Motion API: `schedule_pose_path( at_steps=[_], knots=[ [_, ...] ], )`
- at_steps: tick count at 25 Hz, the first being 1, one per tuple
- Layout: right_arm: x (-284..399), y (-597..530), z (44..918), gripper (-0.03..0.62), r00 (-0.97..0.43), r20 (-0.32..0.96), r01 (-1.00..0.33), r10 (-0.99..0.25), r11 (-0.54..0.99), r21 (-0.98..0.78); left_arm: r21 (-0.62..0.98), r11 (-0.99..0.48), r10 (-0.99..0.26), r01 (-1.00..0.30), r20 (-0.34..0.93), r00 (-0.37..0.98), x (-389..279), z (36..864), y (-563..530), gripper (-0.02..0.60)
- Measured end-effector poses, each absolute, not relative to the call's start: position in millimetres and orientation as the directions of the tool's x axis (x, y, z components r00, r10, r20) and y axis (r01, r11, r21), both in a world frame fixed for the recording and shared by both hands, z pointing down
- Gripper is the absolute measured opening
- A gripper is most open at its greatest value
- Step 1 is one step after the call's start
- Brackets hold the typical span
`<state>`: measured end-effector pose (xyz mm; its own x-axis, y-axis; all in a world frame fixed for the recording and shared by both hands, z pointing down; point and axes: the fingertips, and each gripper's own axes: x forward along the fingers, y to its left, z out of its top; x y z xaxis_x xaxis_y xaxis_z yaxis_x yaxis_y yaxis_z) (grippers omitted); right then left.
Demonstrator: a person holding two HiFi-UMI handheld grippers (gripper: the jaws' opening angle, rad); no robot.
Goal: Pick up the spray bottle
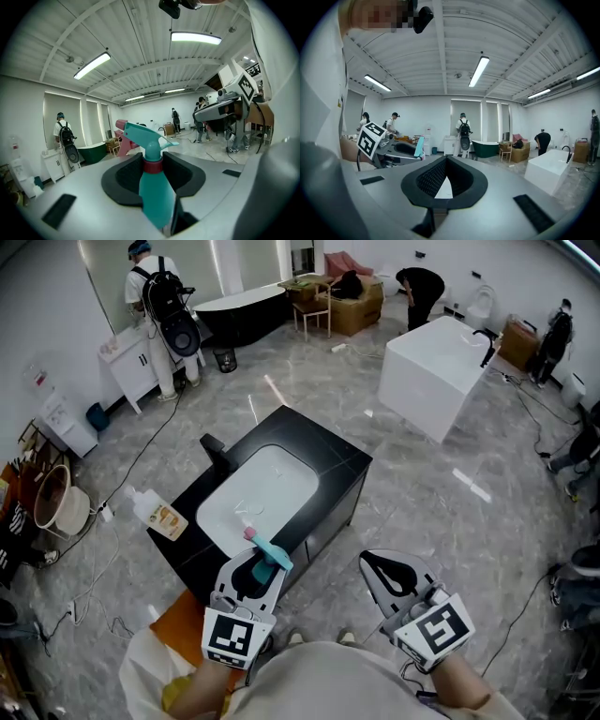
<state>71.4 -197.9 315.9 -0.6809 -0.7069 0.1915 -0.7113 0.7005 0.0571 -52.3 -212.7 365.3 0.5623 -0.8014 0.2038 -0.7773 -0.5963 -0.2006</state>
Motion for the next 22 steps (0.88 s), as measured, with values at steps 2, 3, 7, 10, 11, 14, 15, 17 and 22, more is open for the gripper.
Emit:
schedule_pose_path(
  at_steps=[2,3,7,10,11,14,15,17,22],
  knots=[
    [73,-198,313,0.028,-0.678,0.180,-0.715,-0.712,0.697,0.063,-0.216,-0.599,-0.800,-0.772,0.208,0.562,-52,367,-210,0.144],
    [74,-198,312,0.028,-0.677,0.176,-0.717,-0.714,0.695,0.062,-0.222,-0.600,-0.800,-0.769,0.209,0.563,-51,367,-208,0.144],
    [76,-199,312,0.028,-0.651,0.198,-0.728,-0.733,0.677,0.109,-0.219,-0.598,-0.801,-0.771,0.198,0.565,-51,363,-205,0.144],
    [79,-197,308,0.028,-0.653,0.190,-0.727,-0.733,0.677,0.115,-0.211,-0.588,-0.809,-0.781,0.184,0.558,-49,354,-203,0.144],
    [80,-196,307,0.028,-0.653,0.185,-0.728,-0.734,0.676,0.113,-0.215,-0.586,-0.810,-0.781,0.182,0.558,-49,353,-202,0.143],
    [82,-193,302,0.028,-0.647,0.177,-0.734,-0.742,0.669,0.121,-0.223,-0.575,-0.818,-0.787,0.173,0.549,-48,347,-200,0.143],
    [83,-191,300,0.028,-0.646,0.175,-0.735,-0.743,0.667,0.122,-0.228,-0.574,-0.819,-0.786,0.173,0.547,-48,346,-199,0.144],
    [82,-188,298,0.028,-0.647,0.170,-0.735,-0.743,0.667,0.123,-0.245,-0.581,-0.814,-0.776,0.181,0.553,-49,349,-196,0.143],
    [83,-183,296,0.028,-0.646,0.161,-0.740,-0.747,0.664,0.112,-0.249,-0.582,-0.813,-0.774,0.180,0.553,-48,347,-190,0.143]
  ],
)
